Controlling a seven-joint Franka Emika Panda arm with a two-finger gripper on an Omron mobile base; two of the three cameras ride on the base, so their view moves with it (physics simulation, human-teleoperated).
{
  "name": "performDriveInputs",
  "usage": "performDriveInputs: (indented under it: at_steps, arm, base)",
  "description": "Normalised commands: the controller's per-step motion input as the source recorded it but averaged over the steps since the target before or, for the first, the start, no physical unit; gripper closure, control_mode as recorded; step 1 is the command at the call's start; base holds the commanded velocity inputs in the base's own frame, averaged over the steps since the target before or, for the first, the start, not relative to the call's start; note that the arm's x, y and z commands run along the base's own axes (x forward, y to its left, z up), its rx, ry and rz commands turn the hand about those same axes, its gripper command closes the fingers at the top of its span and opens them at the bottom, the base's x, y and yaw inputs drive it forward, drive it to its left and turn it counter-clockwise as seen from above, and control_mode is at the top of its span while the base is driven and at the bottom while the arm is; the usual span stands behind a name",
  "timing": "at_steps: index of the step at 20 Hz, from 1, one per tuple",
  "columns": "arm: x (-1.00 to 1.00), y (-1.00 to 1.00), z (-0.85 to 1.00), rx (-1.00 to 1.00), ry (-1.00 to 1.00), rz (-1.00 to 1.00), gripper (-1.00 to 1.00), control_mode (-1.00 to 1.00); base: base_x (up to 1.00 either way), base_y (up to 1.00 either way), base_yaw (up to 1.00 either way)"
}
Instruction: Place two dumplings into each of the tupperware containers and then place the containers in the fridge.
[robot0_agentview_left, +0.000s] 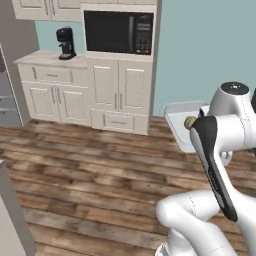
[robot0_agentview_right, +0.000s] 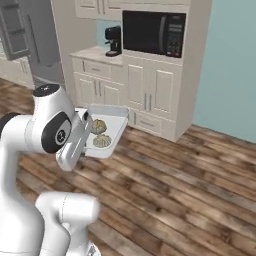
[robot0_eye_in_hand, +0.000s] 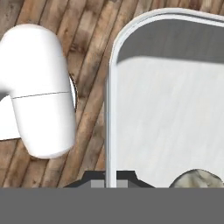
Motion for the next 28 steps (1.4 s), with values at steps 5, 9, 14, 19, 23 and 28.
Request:
performDriveInputs:
  at_steps: [5,9,14,19,23,28]
  arm:
    - [0.00,0.00,0.00,0.00,0.00,0.00,1.00,1.00]
    - [0.00,0.00,0.00,0.00,0.00,0.00,1.00,1.00]
    - [0.00,0.00,0.00,0.00,0.00,0.00,1.00,1.00]
    - [0.00,0.00,0.00,0.00,0.00,0.00,1.00,1.00]
    - [0.00,0.00,0.00,0.00,0.00,0.00,1.00,1.00]
    - [0.00,0.00,0.00,0.00,0.00,0.00,1.00,1.00]
  base:
    - [0.95,-0.33,0.30]
    - [0.89,-0.32,0.30]
    - [0.52,-0.16,0.53]
    - [0.36,-0.01,0.89]
    - [0.65,-0.07,0.74]
    - [0.87,-0.27,0.38]
